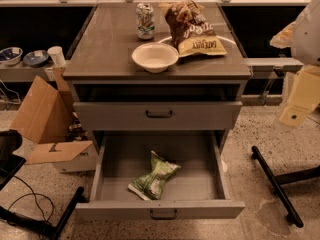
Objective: Pick green jalapeno chip bag from middle drawer and place on counter
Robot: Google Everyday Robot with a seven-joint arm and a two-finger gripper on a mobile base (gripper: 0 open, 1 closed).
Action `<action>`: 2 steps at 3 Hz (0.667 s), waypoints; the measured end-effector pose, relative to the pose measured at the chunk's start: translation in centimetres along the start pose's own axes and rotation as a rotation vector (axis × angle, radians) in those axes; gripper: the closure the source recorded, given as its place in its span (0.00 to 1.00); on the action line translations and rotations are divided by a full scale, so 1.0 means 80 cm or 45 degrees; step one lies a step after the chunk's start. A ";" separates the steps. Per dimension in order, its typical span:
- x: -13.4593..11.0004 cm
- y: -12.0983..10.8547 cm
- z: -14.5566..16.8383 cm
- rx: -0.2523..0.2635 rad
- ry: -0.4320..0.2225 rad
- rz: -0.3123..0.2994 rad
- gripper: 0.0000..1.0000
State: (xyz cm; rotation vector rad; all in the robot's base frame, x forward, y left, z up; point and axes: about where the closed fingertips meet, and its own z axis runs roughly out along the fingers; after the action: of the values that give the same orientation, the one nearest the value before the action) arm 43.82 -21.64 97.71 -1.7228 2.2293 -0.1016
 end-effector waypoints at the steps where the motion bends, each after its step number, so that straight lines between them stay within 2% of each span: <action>1: 0.000 0.000 0.000 0.000 0.000 0.000 0.00; 2: 0.006 0.011 0.031 -0.022 0.017 0.013 0.00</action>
Offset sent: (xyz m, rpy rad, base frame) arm -0.0088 0.0062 -0.1314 -0.0244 0.1219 -0.0439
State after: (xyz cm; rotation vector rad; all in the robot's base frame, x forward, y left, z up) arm 43.64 -21.49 95.04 -1.7241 2.2545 -0.0916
